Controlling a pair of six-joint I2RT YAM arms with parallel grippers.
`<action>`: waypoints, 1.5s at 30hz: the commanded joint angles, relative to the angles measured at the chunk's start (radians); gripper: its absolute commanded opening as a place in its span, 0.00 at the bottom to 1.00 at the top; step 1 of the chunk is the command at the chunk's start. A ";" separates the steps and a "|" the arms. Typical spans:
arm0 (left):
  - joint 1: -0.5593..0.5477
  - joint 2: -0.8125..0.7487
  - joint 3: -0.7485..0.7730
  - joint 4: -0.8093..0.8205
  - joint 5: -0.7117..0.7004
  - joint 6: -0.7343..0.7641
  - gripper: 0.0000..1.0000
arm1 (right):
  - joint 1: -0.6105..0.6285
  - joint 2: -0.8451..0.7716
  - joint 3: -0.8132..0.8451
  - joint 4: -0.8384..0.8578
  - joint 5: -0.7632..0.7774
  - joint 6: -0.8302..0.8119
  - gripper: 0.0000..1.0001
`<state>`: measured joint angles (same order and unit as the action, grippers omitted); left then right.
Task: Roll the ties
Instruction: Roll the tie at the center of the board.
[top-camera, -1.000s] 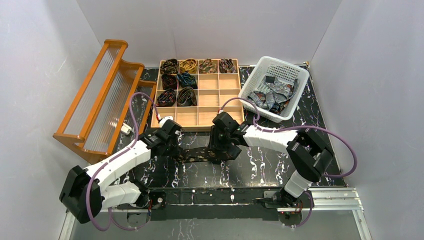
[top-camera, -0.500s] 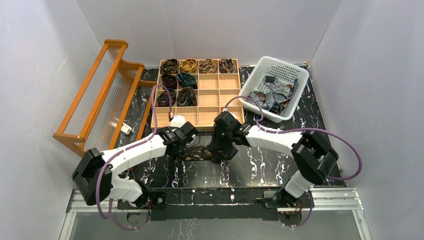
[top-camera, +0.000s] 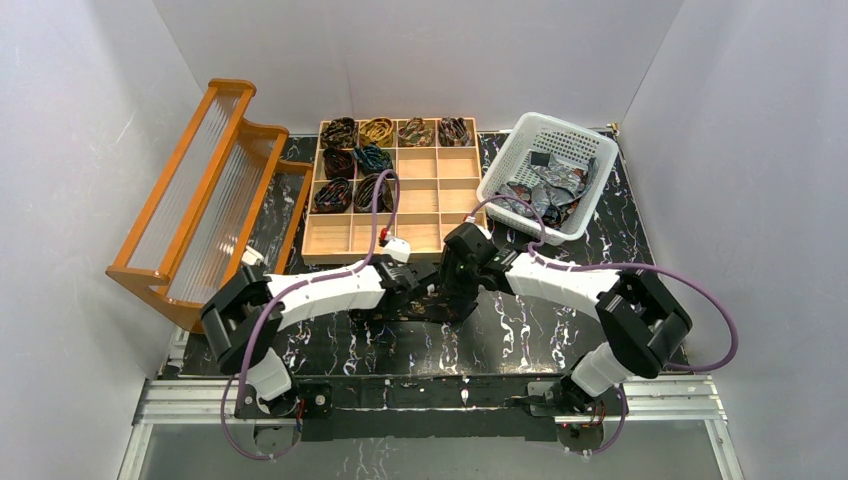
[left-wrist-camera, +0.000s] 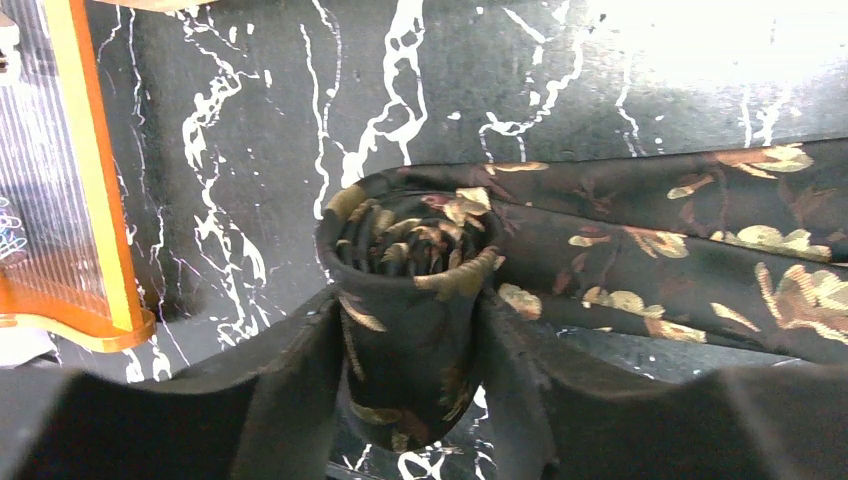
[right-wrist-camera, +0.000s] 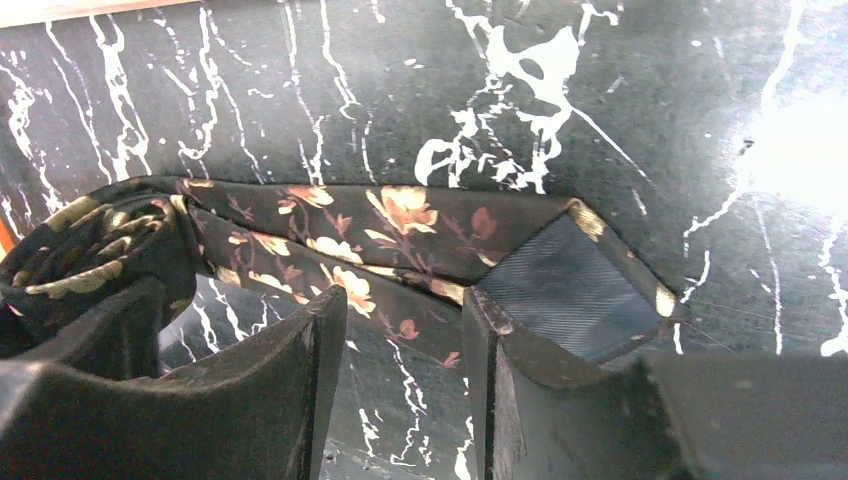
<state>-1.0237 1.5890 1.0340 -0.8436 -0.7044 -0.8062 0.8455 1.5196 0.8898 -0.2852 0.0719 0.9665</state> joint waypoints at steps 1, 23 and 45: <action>-0.038 0.061 0.073 -0.051 -0.051 -0.041 0.53 | -0.024 -0.055 -0.034 0.013 0.011 0.036 0.56; -0.046 0.084 0.078 0.210 0.221 -0.007 0.79 | -0.088 -0.128 -0.092 0.059 -0.055 0.008 0.61; 0.291 -0.505 -0.254 0.315 0.398 0.057 0.98 | -0.061 -0.061 -0.140 0.452 -0.376 0.006 0.78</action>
<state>-0.7998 1.1648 0.8391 -0.5613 -0.4038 -0.7826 0.7658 1.4109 0.7219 0.0776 -0.2234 0.9653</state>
